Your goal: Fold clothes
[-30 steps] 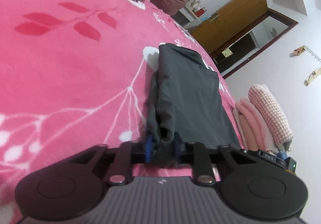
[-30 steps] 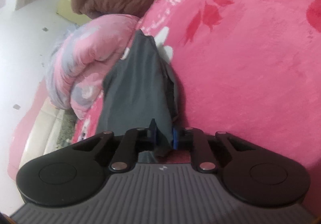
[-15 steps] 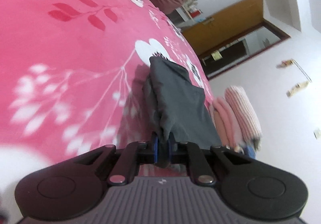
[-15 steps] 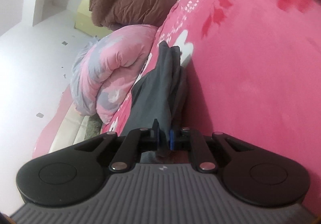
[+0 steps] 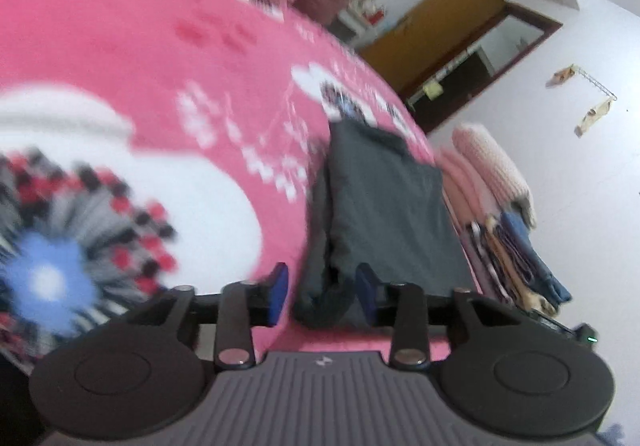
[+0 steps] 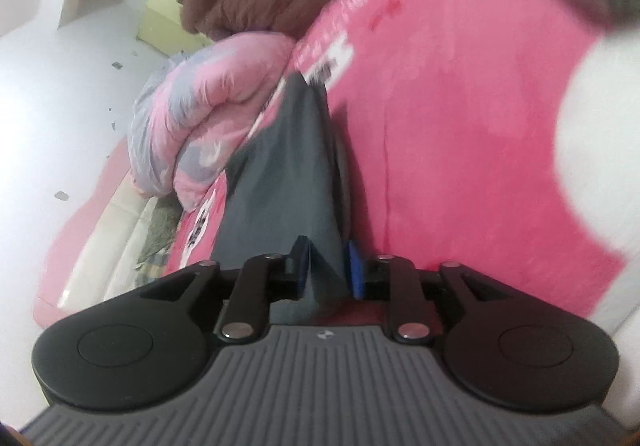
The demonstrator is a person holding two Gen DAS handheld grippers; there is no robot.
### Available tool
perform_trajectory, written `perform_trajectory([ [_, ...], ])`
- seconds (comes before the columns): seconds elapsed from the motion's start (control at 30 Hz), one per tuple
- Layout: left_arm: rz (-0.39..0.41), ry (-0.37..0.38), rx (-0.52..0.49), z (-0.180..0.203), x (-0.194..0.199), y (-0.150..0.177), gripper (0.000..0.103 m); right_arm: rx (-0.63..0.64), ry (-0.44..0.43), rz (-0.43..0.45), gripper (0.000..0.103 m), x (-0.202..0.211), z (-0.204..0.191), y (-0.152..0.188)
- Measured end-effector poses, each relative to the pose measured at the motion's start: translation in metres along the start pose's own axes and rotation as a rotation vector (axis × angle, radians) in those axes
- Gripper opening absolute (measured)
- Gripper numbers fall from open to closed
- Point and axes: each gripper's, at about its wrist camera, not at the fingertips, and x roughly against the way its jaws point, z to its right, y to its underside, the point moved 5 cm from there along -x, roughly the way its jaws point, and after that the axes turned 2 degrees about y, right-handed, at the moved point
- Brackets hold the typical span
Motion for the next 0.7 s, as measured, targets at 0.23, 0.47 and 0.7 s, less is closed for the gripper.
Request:
perform_trajectory([
  [0.23, 0.062, 0.0, -0.357, 0.065, -0.002, -0.005, 0.037, 0.359, 0.039, 0.158, 0.023, 0.018, -0.052, -0.004],
  [0.47, -0.025, -0.102, -0.428, 0.053, -0.047, 0.018, 0.033, 0.651, 0.116, 0.115, 0.019, -0.025, -0.062, 0.028],
  [0.7, 0.025, -0.124, -0.419, 0.05, -0.024, 0.006, 0.034, 0.692, 0.162, 0.108, 0.014, -0.031, -0.059, 0.029],
])
